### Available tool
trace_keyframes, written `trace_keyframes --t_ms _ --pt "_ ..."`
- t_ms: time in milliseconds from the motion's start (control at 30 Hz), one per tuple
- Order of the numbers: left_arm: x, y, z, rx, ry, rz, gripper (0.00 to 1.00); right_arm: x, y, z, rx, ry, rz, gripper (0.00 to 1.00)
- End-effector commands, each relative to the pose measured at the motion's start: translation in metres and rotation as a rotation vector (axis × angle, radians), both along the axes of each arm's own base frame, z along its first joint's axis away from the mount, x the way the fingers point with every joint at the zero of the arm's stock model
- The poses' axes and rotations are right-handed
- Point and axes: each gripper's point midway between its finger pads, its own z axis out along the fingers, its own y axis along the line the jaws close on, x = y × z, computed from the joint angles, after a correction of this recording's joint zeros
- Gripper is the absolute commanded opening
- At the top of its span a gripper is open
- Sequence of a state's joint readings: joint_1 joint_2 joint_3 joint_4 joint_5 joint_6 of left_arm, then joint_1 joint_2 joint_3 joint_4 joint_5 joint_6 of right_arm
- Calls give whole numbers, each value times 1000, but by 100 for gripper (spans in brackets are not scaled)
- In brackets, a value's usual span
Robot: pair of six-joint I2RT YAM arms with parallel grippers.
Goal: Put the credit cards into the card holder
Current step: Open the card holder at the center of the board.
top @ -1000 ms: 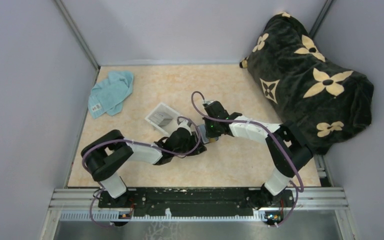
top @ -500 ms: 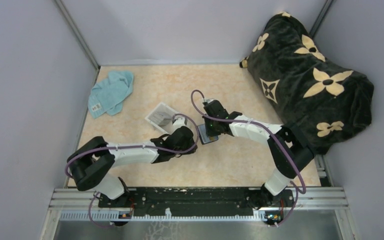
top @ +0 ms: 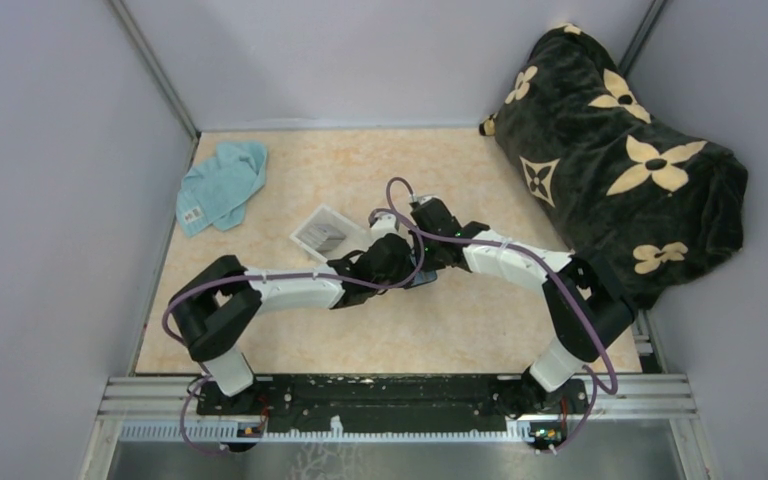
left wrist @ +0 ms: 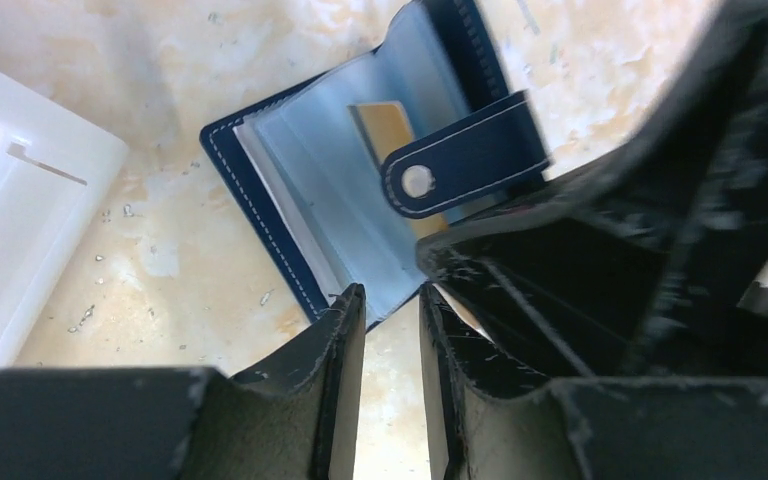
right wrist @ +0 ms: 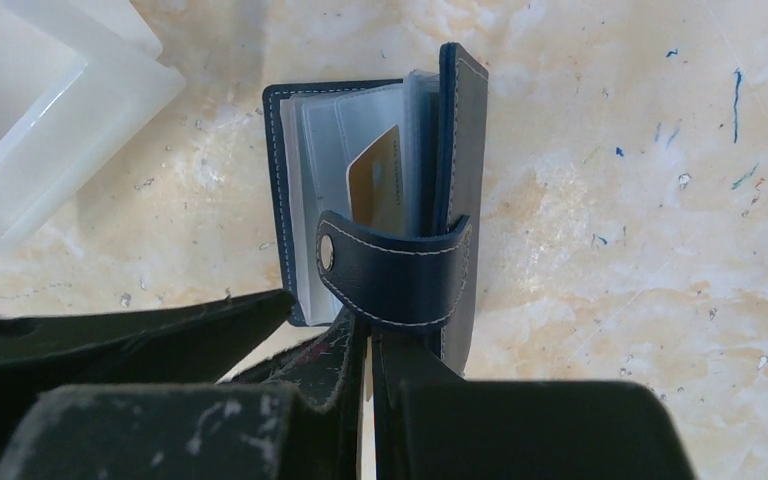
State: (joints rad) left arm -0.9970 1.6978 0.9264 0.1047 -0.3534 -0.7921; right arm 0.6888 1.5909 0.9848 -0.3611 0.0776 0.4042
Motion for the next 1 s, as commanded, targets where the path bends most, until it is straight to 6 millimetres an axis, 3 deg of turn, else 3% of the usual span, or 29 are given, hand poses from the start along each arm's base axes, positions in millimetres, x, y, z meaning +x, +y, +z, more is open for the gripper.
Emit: trace_keyframes --t_ms 0,967 --pt "6 -1 -13 25 2 12 33 -7 -8 1 2 42 -17 0" --pt "-3 15 -96 172 171 67 29 24 -46 41 57 -34 -85 0"
